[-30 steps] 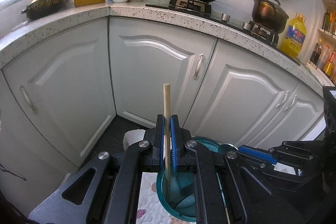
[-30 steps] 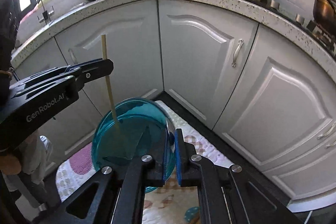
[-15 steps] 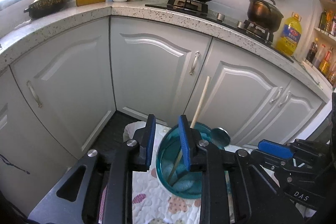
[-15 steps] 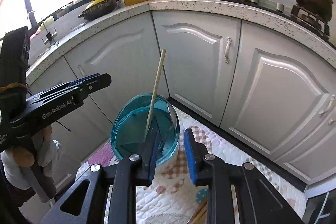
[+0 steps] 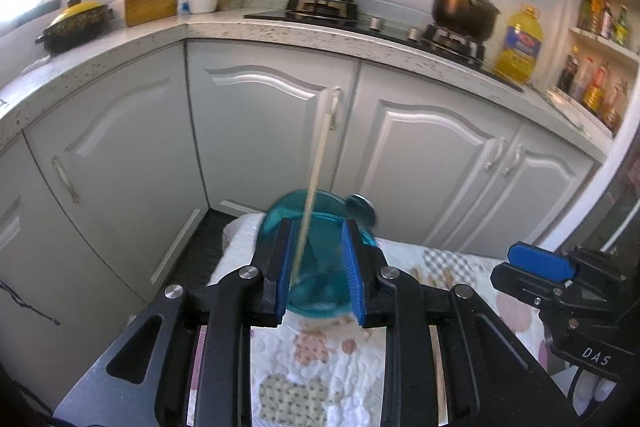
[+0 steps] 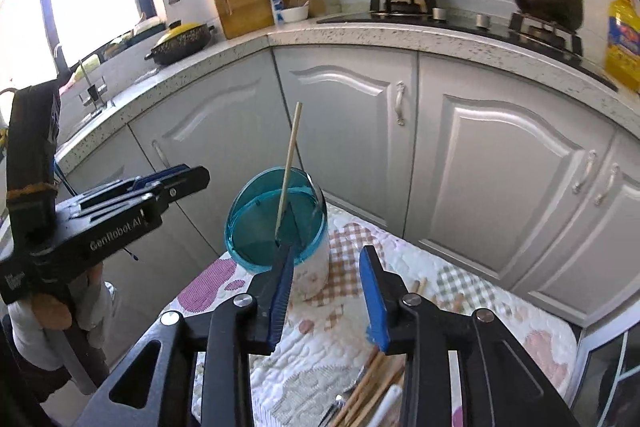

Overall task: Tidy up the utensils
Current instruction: 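Drop the chopstick into the holder with the left gripper while the right gripper releases the spoon there, then move both open grippers back down to the remaining chopsticks on the quilt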

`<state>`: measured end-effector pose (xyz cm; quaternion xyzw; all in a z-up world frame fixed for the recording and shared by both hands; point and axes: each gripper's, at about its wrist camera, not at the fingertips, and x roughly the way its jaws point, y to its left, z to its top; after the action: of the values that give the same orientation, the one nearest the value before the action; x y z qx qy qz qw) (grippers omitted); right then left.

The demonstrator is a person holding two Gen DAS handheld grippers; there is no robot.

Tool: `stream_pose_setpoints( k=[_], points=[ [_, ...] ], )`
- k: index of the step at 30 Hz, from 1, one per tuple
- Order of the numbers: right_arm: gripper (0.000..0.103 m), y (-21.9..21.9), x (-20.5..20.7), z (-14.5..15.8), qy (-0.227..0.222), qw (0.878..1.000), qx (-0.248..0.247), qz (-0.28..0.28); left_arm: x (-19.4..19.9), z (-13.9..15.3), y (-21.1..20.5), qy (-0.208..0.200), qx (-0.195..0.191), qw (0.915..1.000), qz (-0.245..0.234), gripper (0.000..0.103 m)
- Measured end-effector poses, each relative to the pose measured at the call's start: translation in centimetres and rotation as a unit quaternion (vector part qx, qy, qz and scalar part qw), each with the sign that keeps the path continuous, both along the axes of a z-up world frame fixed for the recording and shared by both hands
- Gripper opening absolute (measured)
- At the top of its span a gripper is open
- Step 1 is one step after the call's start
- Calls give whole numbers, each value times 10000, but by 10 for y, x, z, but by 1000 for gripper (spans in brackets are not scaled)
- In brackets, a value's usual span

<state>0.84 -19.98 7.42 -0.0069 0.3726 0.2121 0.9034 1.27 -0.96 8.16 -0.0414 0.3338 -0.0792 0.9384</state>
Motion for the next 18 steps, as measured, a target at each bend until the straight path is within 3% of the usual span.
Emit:
stream_pose_setpoints(
  k=[12,18],
  points=[
    [39,-49,-52,-1,-77,9980,61,-621,-29,-1,-49,71,59,9983,-568,24],
    [40,-74,-65,-10,39,9958,99,-906,-35,-5,-73,159,88,9963,-836,34]
  ],
)
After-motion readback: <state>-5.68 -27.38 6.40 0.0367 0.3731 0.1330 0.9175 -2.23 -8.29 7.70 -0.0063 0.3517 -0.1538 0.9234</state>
